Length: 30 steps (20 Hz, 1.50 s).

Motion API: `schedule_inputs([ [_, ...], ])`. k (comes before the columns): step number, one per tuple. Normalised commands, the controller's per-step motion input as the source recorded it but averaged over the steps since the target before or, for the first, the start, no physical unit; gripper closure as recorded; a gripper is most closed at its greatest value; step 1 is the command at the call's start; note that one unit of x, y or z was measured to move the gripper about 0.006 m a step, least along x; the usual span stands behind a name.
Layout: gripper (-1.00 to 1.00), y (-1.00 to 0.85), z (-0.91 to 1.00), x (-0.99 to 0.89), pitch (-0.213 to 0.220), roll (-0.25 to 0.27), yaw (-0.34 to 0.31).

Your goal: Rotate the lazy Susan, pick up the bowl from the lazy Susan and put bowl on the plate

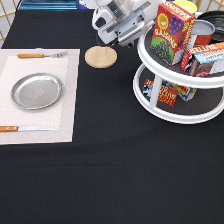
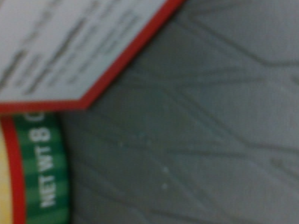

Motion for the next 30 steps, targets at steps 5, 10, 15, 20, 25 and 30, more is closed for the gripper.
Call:
schedule_inputs([
  [5,-1.00,-0.18,-0.06,0.55,0.000,0.011,0.012],
  [10,-1.00,-0.24,-0.07,0.67,0.000,0.000,0.001],
  [15,-1.00,-0.13,-0.08,0.73,0.007,0.000,0.011],
  [20,-1.00,0.03,-0.01,0.79,0.069,-0.003,0.002],
  [25,-1.00,0.12,0.02,0.53,0.031,-0.051,0.010],
  [30,-1.00,0.06,0.68,-0.11,-0.003,-0.127,-0.006],
])
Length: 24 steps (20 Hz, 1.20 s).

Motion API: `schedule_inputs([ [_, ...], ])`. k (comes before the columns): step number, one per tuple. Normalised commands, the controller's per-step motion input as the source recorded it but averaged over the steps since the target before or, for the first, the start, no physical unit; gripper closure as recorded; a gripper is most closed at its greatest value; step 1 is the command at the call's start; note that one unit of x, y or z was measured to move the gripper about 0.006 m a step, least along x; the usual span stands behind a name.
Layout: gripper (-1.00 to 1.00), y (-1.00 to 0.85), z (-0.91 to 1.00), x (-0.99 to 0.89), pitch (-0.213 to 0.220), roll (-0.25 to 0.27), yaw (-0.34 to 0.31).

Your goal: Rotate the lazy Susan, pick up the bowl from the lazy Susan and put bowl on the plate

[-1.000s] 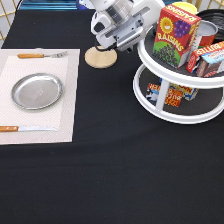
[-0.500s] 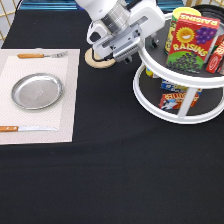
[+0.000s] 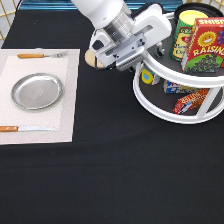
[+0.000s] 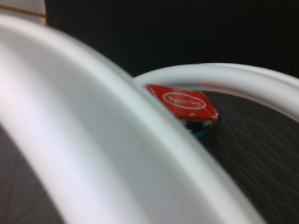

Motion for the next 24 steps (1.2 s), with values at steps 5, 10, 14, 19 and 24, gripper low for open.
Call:
schedule_inputs([
  [5,-1.00,0.14,0.81,-0.66,-0.069,-0.170,-0.016],
  [10,-1.00,0.32,0.55,-0.93,-0.086,-0.171,0.000],
  [14,-1.00,0.40,0.33,-0.96,-0.060,-0.157,0.000],
  [19,-1.00,0.47,0.00,-0.87,-0.035,-0.122,-0.006],
  [24,-1.00,0.30,-0.38,-0.60,-0.070,-0.117,-0.038],
])
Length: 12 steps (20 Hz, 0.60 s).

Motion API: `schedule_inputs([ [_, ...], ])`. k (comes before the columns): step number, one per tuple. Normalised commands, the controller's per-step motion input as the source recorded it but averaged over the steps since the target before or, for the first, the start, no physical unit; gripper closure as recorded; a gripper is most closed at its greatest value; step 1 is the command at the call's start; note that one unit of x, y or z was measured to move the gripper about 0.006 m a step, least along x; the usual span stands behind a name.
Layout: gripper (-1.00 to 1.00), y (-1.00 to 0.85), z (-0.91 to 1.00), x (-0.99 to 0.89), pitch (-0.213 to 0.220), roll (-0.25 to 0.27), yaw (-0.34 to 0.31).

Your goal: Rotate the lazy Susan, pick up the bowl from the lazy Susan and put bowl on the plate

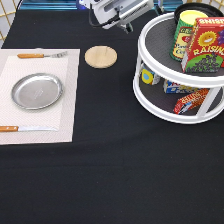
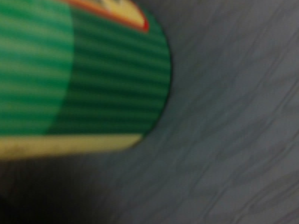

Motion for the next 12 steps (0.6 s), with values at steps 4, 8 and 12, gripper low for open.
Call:
schedule_inputs([
  [4,-1.00,0.12,-0.60,-0.27,-0.042,-0.134,-0.021],
  [8,-1.00,0.00,-0.55,-0.15,-0.040,-0.128,-0.024],
  [12,-1.00,0.00,-0.23,0.07,0.000,-0.101,0.000],
])
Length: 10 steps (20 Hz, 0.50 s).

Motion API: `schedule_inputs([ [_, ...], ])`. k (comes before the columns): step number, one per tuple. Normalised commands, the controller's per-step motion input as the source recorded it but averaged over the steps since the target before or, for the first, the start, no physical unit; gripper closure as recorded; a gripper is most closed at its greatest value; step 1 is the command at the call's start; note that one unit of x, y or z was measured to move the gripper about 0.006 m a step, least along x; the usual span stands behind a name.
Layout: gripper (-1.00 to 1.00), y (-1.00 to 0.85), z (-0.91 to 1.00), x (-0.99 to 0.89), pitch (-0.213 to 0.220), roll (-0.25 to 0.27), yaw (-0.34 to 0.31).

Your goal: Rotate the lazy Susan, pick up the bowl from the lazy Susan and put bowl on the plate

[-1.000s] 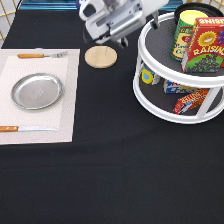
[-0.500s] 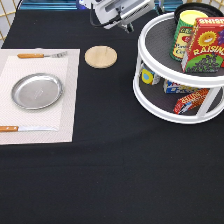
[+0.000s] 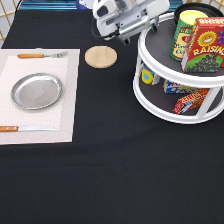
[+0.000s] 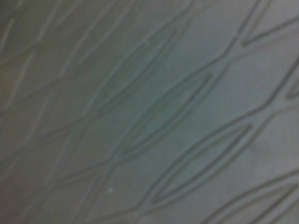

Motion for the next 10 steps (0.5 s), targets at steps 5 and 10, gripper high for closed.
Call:
schedule_inputs([
  [5,-1.00,-0.04,-0.03,0.48,0.029,-0.080,0.000],
  [10,-1.00,-0.18,-0.13,0.70,0.025,-0.085,0.000],
])
